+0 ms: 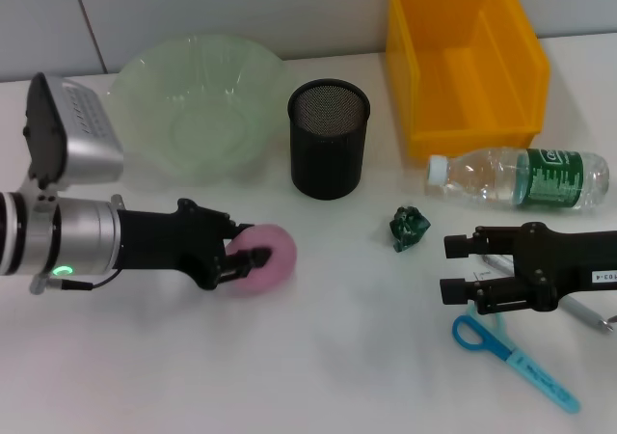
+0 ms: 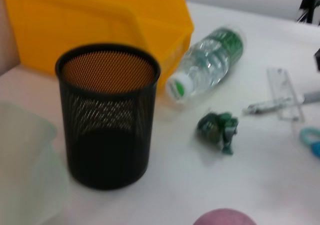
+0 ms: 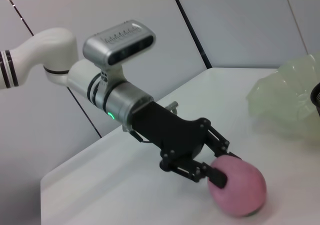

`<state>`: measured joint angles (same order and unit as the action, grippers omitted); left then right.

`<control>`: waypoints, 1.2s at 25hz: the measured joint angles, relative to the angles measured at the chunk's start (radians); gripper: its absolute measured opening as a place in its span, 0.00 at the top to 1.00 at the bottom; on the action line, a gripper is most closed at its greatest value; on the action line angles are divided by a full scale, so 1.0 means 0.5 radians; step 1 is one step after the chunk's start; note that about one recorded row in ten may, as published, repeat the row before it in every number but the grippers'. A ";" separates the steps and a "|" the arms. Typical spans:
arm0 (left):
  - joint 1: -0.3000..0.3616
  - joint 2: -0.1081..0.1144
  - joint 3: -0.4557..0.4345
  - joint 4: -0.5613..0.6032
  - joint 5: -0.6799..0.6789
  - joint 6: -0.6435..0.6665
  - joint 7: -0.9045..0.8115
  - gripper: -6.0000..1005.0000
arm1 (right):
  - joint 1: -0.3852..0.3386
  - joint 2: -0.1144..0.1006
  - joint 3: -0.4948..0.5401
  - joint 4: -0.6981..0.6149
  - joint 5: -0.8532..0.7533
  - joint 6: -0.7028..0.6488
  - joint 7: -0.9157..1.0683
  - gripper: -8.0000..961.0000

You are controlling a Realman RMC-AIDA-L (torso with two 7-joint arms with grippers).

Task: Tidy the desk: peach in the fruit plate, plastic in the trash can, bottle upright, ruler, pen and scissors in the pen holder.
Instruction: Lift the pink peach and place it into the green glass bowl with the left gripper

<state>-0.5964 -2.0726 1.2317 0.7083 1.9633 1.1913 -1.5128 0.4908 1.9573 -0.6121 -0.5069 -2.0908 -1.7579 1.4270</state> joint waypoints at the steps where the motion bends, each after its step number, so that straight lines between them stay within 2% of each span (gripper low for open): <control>1: 0.001 0.002 -0.009 0.004 -0.008 0.025 0.000 0.64 | 0.000 0.001 0.000 0.000 0.000 0.000 0.000 0.14; 3: 0.001 0.002 -0.009 0.004 -0.008 0.025 0.000 0.65 | 0.000 0.001 0.000 0.001 0.000 0.000 0.000 0.14; 4: 0.031 0.013 -0.102 0.081 -0.112 0.164 0.003 0.66 | 0.000 0.001 0.000 0.001 0.000 0.000 0.000 0.14; 6: 0.031 0.013 -0.102 0.081 -0.112 0.164 0.003 0.68 | 0.000 0.002 0.000 0.003 0.000 0.000 0.000 0.14; 7: 0.058 0.014 -0.196 0.149 -0.161 0.222 0.005 0.68 | 0.000 0.002 0.000 0.004 0.000 0.000 0.000 0.14; 8: 0.058 0.014 -0.196 0.149 -0.161 0.222 0.005 0.69 | 0.000 0.002 0.000 0.004 0.000 0.000 0.000 0.14; 9: 0.128 0.014 -0.438 0.288 -0.350 0.273 0.020 0.69 | 0.000 0.002 0.000 0.004 0.000 0.000 0.000 0.14; 11: 0.128 0.014 -0.438 0.288 -0.350 0.273 0.020 0.71 | -0.002 0.004 0.000 0.005 0.000 0.000 0.000 0.14; 12: 0.149 0.015 -0.544 0.310 -0.472 0.250 0.052 0.71 | -0.003 0.005 0.000 0.005 0.000 0.000 0.000 0.14; 13: 0.149 0.015 -0.544 0.310 -0.472 0.250 0.052 0.72 | -0.004 0.005 0.000 0.005 0.000 0.000 0.000 0.14; 14: 0.153 0.011 -0.683 0.243 -0.686 0.144 0.222 0.73 | -0.006 0.006 0.000 0.005 0.000 0.000 0.000 0.14; 17: 0.153 0.011 -0.683 0.243 -0.686 0.144 0.222 0.75 | -0.009 0.011 0.000 0.008 0.000 0.000 0.001 0.15; 18: 0.142 0.007 -0.685 0.168 -0.803 0.036 0.344 0.76 | -0.009 0.015 0.000 0.007 0.000 0.000 0.001 0.14; 19: 0.142 0.007 -0.685 0.168 -0.803 0.036 0.344 0.76 | -0.009 0.021 0.000 0.006 0.000 0.000 0.001 0.14; 20: 0.043 0.002 -0.633 -0.096 -1.036 -0.284 0.644 0.77 | -0.009 0.025 0.000 0.003 0.000 0.000 0.001 0.14; 21: 0.043 0.002 -0.633 -0.096 -1.036 -0.284 0.644 0.77 | -0.009 0.028 0.000 0.001 0.000 0.000 0.001 0.14; 22: -0.018 0.000 -0.621 -0.222 -1.100 -0.424 0.767 0.78 | -0.009 0.028 0.000 0.000 0.000 0.000 0.001 0.14; 25: -0.018 0.000 -0.621 -0.222 -1.100 -0.424 0.767 0.79 | -0.011 0.028 0.000 -0.001 0.000 -0.003 0.001 0.14; 26: -0.116 -0.007 -0.618 -0.391 -1.138 -0.622 0.905 0.80 | -0.011 0.029 0.000 -0.001 0.000 -0.004 0.001 0.14; 28: -0.116 -0.007 -0.618 -0.391 -1.138 -0.622 0.905 0.83 | -0.012 0.030 0.000 -0.001 0.000 -0.006 0.001 0.14; 29: -0.192 -0.011 -0.618 -0.516 -1.146 -0.759 1.002 0.84 | -0.013 0.031 0.000 -0.002 0.000 -0.006 0.001 0.14; 30: -0.192 -0.011 -0.618 -0.516 -1.146 -0.759 1.002 0.85 | -0.013 0.032 -0.001 -0.002 0.000 -0.006 0.001 0.14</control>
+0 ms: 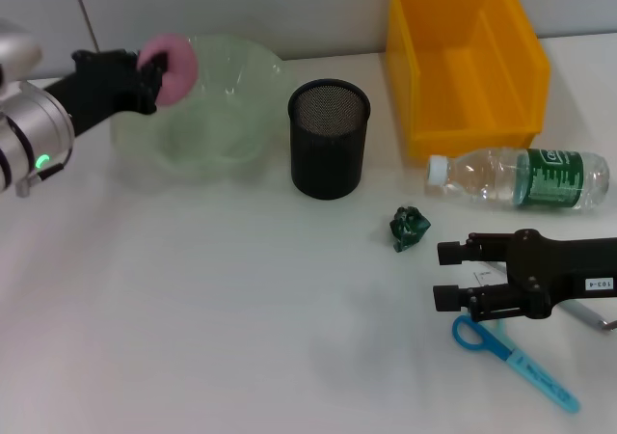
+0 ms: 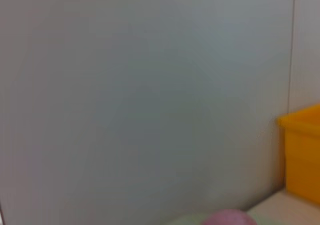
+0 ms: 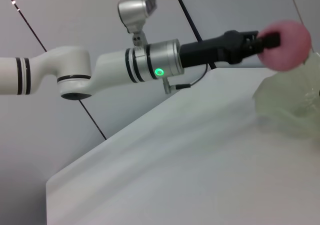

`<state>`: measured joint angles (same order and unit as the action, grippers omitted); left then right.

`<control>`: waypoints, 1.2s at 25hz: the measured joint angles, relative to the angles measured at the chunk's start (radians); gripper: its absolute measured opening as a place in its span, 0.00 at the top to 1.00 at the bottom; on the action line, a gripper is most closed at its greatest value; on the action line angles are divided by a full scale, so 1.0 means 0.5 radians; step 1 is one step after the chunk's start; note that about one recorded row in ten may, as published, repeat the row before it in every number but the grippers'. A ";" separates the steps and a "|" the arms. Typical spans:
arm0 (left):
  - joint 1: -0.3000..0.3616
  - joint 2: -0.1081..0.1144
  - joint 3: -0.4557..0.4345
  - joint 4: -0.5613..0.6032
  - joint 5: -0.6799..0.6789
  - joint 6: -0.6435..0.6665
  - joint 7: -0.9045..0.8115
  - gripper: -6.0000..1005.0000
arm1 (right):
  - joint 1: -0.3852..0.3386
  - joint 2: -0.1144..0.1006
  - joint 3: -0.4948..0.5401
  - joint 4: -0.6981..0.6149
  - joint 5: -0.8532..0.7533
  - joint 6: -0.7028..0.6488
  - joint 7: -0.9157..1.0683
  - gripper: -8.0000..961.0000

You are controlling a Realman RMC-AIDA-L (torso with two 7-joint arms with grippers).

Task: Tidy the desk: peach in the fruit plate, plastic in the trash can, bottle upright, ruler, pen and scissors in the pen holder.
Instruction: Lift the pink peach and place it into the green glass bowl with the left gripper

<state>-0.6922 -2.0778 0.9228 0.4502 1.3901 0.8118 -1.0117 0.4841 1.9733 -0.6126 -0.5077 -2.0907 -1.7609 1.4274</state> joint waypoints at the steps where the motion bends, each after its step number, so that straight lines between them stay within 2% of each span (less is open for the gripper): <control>1: 0.000 0.000 0.000 0.000 0.000 0.000 0.000 0.86 | 0.000 0.000 -0.001 0.000 0.000 0.000 0.000 0.14; 2: -0.068 -0.003 0.003 -0.144 -0.001 -0.099 0.134 0.87 | 0.002 0.000 -0.001 0.000 0.000 0.001 0.000 0.14; 3: -0.074 -0.003 0.002 -0.161 -0.001 -0.123 0.149 0.88 | 0.005 0.000 -0.002 0.001 0.000 0.002 0.000 0.14; 14: -0.081 -0.005 0.076 -0.195 -0.001 -0.149 0.181 0.86 | 0.026 0.004 -0.029 0.002 0.000 0.011 -0.001 0.15; 17: -0.081 -0.005 0.078 -0.195 -0.002 -0.143 0.181 0.67 | 0.028 0.005 -0.031 0.002 0.000 0.012 -0.002 0.14; 23: -0.074 -0.005 0.078 -0.188 -0.004 -0.124 0.169 0.45 | 0.029 0.005 -0.031 0.000 0.000 0.012 -0.002 0.14; 27: -0.054 -0.004 0.069 -0.174 -0.005 -0.048 0.141 0.27 | 0.028 0.005 -0.030 0.000 0.000 0.018 -0.002 0.15; 28: -0.004 0.008 0.064 -0.116 -0.006 0.085 0.041 0.22 | 0.028 0.005 -0.030 0.000 0.000 0.018 -0.002 0.15; 30: 0.039 0.019 0.067 -0.054 -0.004 0.185 -0.055 0.22 | 0.027 0.005 -0.029 0.000 0.000 0.019 -0.002 0.15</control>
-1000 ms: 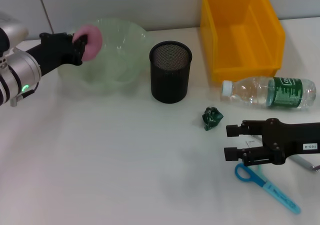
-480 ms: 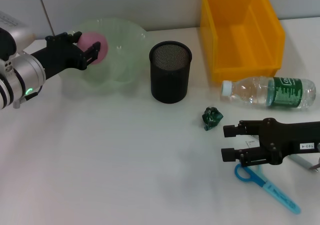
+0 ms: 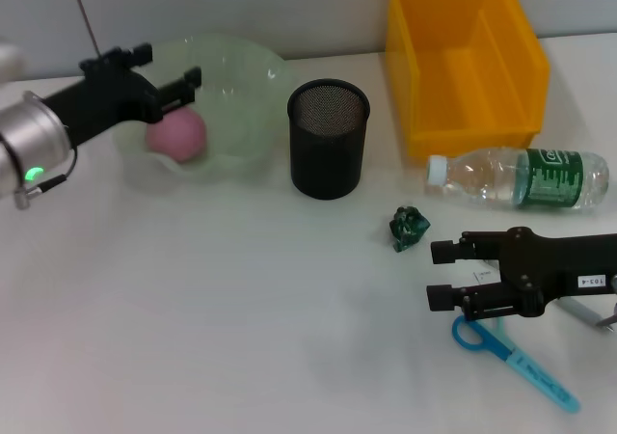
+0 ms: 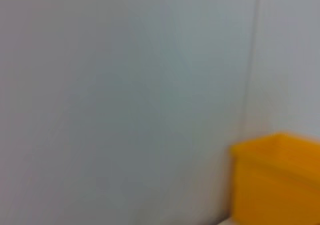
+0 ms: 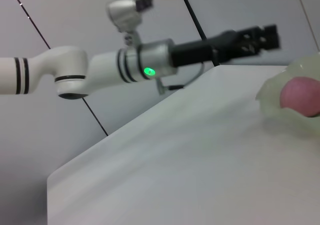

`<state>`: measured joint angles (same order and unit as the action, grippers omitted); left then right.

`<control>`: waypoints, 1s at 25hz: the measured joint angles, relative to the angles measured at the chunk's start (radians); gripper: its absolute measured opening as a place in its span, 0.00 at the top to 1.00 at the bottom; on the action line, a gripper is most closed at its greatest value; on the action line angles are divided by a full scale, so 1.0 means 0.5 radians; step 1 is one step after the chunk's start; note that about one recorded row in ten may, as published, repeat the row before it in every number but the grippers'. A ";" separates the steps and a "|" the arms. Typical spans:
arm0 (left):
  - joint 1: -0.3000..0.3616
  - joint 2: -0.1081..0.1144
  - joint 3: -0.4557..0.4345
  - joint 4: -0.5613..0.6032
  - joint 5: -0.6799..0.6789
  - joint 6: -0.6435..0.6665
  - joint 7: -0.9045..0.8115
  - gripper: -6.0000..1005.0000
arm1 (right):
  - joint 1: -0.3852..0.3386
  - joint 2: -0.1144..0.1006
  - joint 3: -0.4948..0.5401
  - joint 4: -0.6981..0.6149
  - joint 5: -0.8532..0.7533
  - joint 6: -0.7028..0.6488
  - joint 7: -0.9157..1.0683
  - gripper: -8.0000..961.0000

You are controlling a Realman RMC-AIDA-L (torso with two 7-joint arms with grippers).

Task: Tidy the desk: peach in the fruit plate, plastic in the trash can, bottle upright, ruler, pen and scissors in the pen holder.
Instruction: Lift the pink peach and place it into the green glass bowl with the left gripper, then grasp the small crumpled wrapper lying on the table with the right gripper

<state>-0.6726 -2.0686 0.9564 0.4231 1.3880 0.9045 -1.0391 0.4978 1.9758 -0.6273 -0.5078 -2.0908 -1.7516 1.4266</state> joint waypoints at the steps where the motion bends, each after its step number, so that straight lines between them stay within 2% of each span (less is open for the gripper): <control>1: 0.056 0.012 0.005 0.082 0.008 0.132 -0.122 0.22 | 0.000 0.000 0.000 0.000 0.000 0.000 0.000 0.14; 2: 0.164 0.041 0.010 0.236 0.056 0.422 -0.301 0.22 | 0.000 0.000 0.000 0.000 0.000 0.006 0.000 0.14; 4: 0.252 0.072 0.011 0.353 0.111 0.670 -0.423 0.23 | -0.001 -0.001 0.002 0.000 0.000 0.015 -0.012 0.14; 5: 0.252 0.072 0.011 0.353 0.111 0.670 -0.423 0.23 | -0.001 -0.001 0.002 0.000 0.000 0.015 -0.012 0.14; 7: 0.341 0.115 0.011 0.498 0.243 0.980 -0.596 0.23 | -0.003 -0.001 0.014 0.002 0.000 0.023 -0.041 0.14; 8: 0.341 0.115 0.011 0.498 0.243 0.980 -0.596 0.23 | -0.003 -0.001 0.014 0.002 0.000 0.023 -0.041 0.14; 9: 0.362 0.152 0.009 0.538 0.344 1.134 -0.691 0.23 | -0.003 -0.001 0.019 0.005 0.000 0.024 -0.049 0.14; 10: 0.362 0.152 0.009 0.538 0.344 1.134 -0.691 0.23 | -0.003 -0.001 0.019 0.005 0.000 0.024 -0.049 0.14; 12: 0.355 0.188 0.001 0.548 0.531 1.335 -0.808 0.23 | -0.002 0.000 0.019 0.004 0.000 0.024 -0.050 0.14; 18: 0.347 0.185 0.000 0.547 0.759 1.525 -0.844 0.23 | 0.001 0.000 0.011 0.000 0.000 0.024 -0.050 0.14; 19: 0.346 0.166 0.008 0.534 0.807 1.574 -0.821 0.23 | 0.001 0.000 0.011 0.000 0.000 0.024 -0.050 0.14; 21: 0.346 0.157 0.010 0.529 0.823 1.586 -0.811 0.23 | 0.002 0.000 0.011 0.000 0.000 0.024 -0.050 0.15; 22: 0.345 0.122 0.012 0.519 0.869 1.600 -0.791 0.23 | 0.002 -0.001 0.009 0.000 0.000 0.024 -0.050 0.15; 25: 0.341 0.098 0.013 0.516 0.912 1.598 -0.782 0.23 | 0.002 -0.002 0.007 -0.001 0.000 0.024 -0.050 0.14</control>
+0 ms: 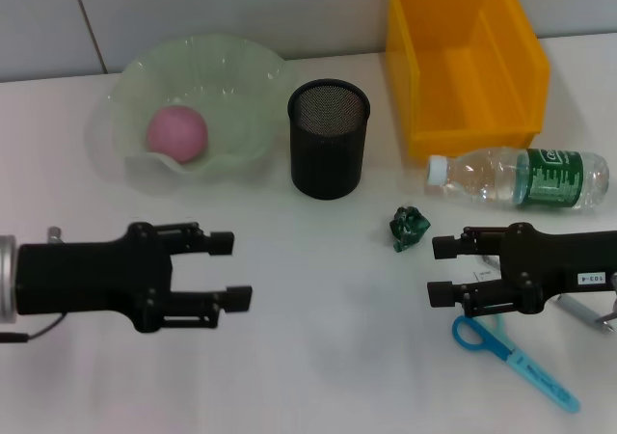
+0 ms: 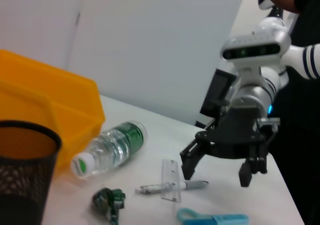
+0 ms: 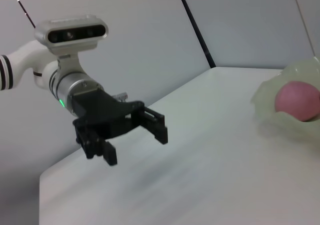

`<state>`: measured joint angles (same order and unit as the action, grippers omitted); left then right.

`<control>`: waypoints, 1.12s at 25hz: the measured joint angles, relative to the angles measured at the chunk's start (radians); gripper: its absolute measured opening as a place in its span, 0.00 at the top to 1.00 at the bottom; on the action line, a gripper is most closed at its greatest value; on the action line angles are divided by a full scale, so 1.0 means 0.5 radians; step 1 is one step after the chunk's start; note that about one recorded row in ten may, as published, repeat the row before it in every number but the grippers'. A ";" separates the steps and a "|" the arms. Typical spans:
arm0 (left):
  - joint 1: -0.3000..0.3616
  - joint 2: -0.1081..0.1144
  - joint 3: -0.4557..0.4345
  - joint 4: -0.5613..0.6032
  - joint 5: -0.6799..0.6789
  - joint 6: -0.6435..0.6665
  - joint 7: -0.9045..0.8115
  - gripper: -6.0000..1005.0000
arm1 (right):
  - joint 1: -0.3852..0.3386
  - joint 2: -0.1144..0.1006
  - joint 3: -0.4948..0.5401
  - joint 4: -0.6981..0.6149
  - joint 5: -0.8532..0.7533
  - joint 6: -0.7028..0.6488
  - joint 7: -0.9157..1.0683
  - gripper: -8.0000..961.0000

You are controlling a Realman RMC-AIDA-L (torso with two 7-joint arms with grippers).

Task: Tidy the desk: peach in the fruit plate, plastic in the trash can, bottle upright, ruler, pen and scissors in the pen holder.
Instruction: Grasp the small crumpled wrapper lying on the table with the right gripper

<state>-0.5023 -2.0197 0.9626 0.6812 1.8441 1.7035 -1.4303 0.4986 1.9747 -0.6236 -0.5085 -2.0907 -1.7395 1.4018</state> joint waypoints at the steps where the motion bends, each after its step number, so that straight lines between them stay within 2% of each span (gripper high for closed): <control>1: -0.004 -0.009 0.000 -0.001 0.017 -0.002 0.002 0.23 | 0.000 0.000 -0.002 -0.001 0.000 0.000 0.000 0.14; 11: -0.015 -0.034 -0.014 -0.012 0.055 -0.012 0.004 0.23 | 0.002 -0.001 0.004 -0.004 0.007 -0.004 -0.013 0.14; 13: -0.015 -0.039 -0.015 -0.013 0.055 -0.017 0.008 0.23 | -0.003 0.011 0.042 -0.006 0.076 -0.022 -0.085 0.14; 14: -0.015 -0.039 -0.015 -0.013 0.055 -0.017 0.008 0.23 | -0.009 0.022 0.062 -0.009 0.137 -0.025 -0.142 0.14; 15: -0.016 -0.045 -0.017 -0.013 0.055 -0.025 0.016 0.23 | -0.027 0.056 0.093 -0.020 0.264 0.004 -0.266 0.14; 16: -0.016 -0.045 -0.017 -0.013 0.055 -0.025 0.016 0.23 | -0.027 0.056 0.093 -0.020 0.264 0.004 -0.266 0.15; 18: -0.017 -0.052 -0.016 -0.013 0.055 -0.037 0.029 0.23 | -0.046 0.138 0.122 -0.121 0.401 0.161 -0.361 0.15; 19: -0.017 -0.052 -0.016 -0.013 0.055 -0.037 0.029 0.23 | -0.046 0.138 0.122 -0.121 0.401 0.161 -0.361 0.15; 21: -0.015 -0.053 -0.015 -0.013 0.055 -0.057 0.029 0.24 | -0.048 0.180 0.122 -0.208 0.407 0.313 -0.360 0.14; 24: -0.012 -0.053 -0.014 -0.013 0.055 -0.068 0.029 0.24 | -0.048 0.197 0.111 -0.238 0.400 0.425 -0.355 0.14; 28: -0.010 -0.053 -0.014 -0.013 0.055 -0.078 0.029 0.24 | -0.039 0.197 0.055 -0.241 0.390 0.528 -0.355 0.14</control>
<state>-0.5072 -2.0464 0.9555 0.6749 1.8715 1.6646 -1.4158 0.4789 2.0733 -0.5959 -0.6289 -1.8960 -1.4756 1.2241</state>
